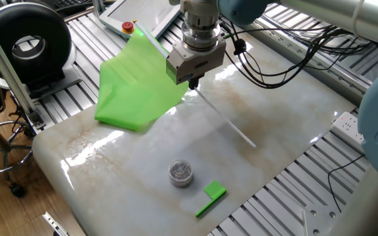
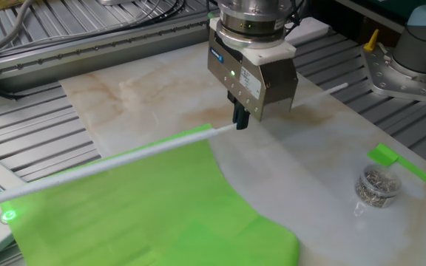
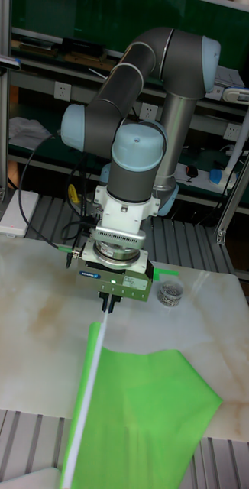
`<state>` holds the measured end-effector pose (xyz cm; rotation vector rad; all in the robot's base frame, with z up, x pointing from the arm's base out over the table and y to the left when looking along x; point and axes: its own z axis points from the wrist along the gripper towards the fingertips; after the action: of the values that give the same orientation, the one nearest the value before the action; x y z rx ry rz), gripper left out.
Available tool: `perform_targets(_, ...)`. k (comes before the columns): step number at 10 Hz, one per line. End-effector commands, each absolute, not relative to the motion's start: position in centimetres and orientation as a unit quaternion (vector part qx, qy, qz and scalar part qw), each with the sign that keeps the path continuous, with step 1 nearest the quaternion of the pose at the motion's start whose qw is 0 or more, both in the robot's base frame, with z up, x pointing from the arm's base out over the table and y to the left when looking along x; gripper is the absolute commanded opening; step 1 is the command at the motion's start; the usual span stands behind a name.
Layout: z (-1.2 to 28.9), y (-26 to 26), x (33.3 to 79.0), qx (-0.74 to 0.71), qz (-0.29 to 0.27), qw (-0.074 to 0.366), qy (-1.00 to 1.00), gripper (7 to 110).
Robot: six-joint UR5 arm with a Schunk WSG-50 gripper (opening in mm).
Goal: Wave the flag
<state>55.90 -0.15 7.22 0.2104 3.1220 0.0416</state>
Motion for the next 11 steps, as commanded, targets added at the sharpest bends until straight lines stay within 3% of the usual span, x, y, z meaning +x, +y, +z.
perform_targets(1,7.9,-0.2,55.5,0.067,0.014,-0.001,0.998,7)
perform_targets(11,15.8,-0.8,53.0,0.059,0.016,-0.034,0.998,7)
